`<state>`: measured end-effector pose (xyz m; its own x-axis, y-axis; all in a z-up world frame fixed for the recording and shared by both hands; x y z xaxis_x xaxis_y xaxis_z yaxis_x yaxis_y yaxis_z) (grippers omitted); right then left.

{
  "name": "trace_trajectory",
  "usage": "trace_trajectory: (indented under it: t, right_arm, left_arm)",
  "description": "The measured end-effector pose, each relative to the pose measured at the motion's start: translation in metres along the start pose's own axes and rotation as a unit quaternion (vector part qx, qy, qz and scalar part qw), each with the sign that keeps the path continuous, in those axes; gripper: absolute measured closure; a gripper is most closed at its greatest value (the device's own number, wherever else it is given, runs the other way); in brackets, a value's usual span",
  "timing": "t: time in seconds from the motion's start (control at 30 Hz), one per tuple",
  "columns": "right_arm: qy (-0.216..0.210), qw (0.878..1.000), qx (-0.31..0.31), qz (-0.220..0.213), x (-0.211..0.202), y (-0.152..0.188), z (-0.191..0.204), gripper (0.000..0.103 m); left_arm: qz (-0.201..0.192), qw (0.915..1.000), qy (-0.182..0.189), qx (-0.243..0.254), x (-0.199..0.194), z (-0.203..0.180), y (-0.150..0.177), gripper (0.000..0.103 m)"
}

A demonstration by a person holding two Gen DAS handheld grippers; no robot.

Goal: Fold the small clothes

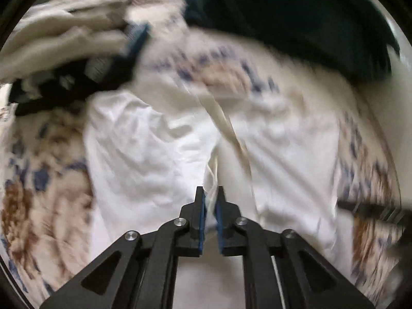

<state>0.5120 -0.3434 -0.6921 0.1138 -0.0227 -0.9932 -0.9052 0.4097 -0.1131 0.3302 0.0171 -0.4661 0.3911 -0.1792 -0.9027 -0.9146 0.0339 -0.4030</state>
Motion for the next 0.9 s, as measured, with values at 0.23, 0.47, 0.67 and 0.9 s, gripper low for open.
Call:
trace_trajectory:
  t: [0.23, 0.47, 0.67, 0.9]
  right_arm:
    - [-0.053, 0.998, -0.027, -0.006, -0.019, -0.019, -0.001, 0.032]
    - [-0.169, 0.979, -0.111, 0.032, -0.019, -0.052, 0.079, 0.032]
    - [-0.146, 0.969, -0.191, 0.046, 0.025, -0.071, 0.167, 0.034]
    - [-0.09, 0.971, -0.22, -0.027, 0.018, -0.068, 0.175, 0.1]
  left_arm:
    - [-0.007, 0.9942, 0.056, -0.091, -0.026, 0.035, 0.029, 0.026]
    - [-0.029, 0.9803, -0.017, -0.195, -0.043, 0.098, 0.031, 0.026]
    - [-0.014, 0.9614, -0.066, -0.267, -0.031, 0.146, 0.032, 0.026]
    - [-0.023, 0.9593, -0.068, -0.273, -0.03, 0.157, 0.018, 0.026]
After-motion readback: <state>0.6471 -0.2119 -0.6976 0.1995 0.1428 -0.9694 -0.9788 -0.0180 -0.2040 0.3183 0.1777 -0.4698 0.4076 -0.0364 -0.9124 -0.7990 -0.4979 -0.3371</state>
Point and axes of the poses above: each gripper's, at about its wrist camera, not at the fingertips, and x roughly the way its jaws point, z to its left, y to its underside, the point moved 1 cm from there along x, roughly the way its jaws point, and after that the axes turned 1 degree about y, right-handed, at the moved point
